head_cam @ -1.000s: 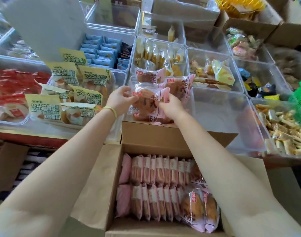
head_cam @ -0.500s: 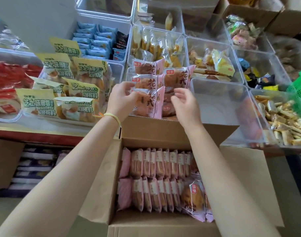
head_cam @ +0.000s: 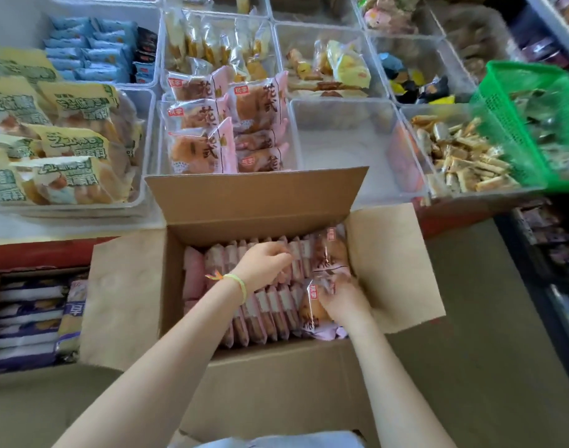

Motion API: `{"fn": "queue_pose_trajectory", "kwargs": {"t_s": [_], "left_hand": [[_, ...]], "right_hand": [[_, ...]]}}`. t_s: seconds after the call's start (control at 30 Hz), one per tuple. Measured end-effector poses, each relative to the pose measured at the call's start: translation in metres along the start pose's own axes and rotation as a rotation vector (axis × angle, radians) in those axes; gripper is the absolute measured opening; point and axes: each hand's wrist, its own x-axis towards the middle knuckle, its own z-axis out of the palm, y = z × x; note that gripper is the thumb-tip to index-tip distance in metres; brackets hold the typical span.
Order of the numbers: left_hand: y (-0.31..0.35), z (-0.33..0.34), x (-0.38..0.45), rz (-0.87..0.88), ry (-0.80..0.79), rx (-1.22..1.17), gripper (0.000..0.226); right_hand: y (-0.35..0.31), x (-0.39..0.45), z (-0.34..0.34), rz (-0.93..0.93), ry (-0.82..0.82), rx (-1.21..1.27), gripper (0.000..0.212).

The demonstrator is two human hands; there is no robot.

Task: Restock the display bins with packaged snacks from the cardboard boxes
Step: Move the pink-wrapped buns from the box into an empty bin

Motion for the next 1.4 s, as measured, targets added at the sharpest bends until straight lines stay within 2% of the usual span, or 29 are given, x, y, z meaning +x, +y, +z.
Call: {"fn": "queue_pose_trajectory", "kwargs": {"t_s": [0.07, 0.13, 0.33, 0.47, 0.6, 0.7, 0.77, 0.87, 0.9, 0.93, 1.0, 1.1, 1.17, 1.23, 1.3, 1.4], "left_hand": [[-0.009, 0.016, -0.002, -0.089, -0.047, -0.057, 0.026], [-0.014, 0.026, -0.006, -0.15, -0.065, -0.07, 0.024], [-0.015, 0.038, -0.02, -0.217, -0.043, -0.039, 0.019], [-0.014, 0.038, -0.025, -0.242, -0.036, -0.092, 0.017], [-0.014, 0.032, -0.028, -0.256, 0.022, -0.071, 0.023], [-0.014, 0.029, -0.029, -0.251, 0.048, -0.082, 0.026], [-0.013, 0.027, -0.029, -0.215, 0.071, -0.076, 0.032], [-0.014, 0.019, -0.029, -0.094, 0.147, -0.054, 0.025], [-0.014, 0.013, -0.028, -0.035, 0.165, -0.034, 0.033], [-0.011, 0.005, -0.029, 0.018, 0.147, -0.015, 0.043], [-0.001, -0.014, -0.031, 0.073, 0.013, -0.057, 0.054], [0.014, -0.042, -0.036, 0.094, -0.194, -0.208, 0.059], [0.021, -0.059, -0.037, 0.139, -0.117, -0.274, 0.062], [0.026, -0.074, -0.035, 0.195, 0.06, -0.383, 0.062], [0.032, -0.087, -0.033, 0.265, 0.198, -0.515, 0.059], [0.049, -0.107, -0.024, 0.34, 0.239, -0.531, 0.057]], "right_hand": [[0.012, -0.008, 0.005, -0.023, 0.013, -0.023, 0.054], [0.015, -0.016, 0.009, -0.061, 0.047, -0.095, 0.048], [-0.006, -0.033, 0.033, -0.011, -0.084, -0.439, 0.073], [-0.008, -0.025, 0.037, 0.041, -0.075, -0.427, 0.06], [-0.007, -0.028, 0.038, -0.068, -0.082, -0.326, 0.065], [-0.004, -0.031, 0.033, -0.077, -0.039, -0.19, 0.05], [-0.002, -0.029, 0.02, -0.08, -0.026, -0.053, 0.048], [-0.001, -0.024, -0.017, -0.156, -0.169, 0.29, 0.05], [-0.004, -0.024, -0.035, -0.199, -0.253, 0.404, 0.049], [-0.008, -0.024, -0.053, -0.253, -0.33, 0.491, 0.047], [-0.02, -0.025, -0.087, -0.364, -0.442, 0.621, 0.047], [-0.043, -0.022, -0.116, -0.421, -0.505, 0.822, 0.052], [-0.062, -0.017, -0.124, -0.43, -0.418, 0.907, 0.052], [-0.08, -0.012, -0.128, -0.417, -0.33, 1.052, 0.061], [-0.1, -0.011, -0.134, -0.437, -0.322, 1.093, 0.068], [-0.134, -0.006, -0.144, -0.542, -0.301, 0.927, 0.04]]}}
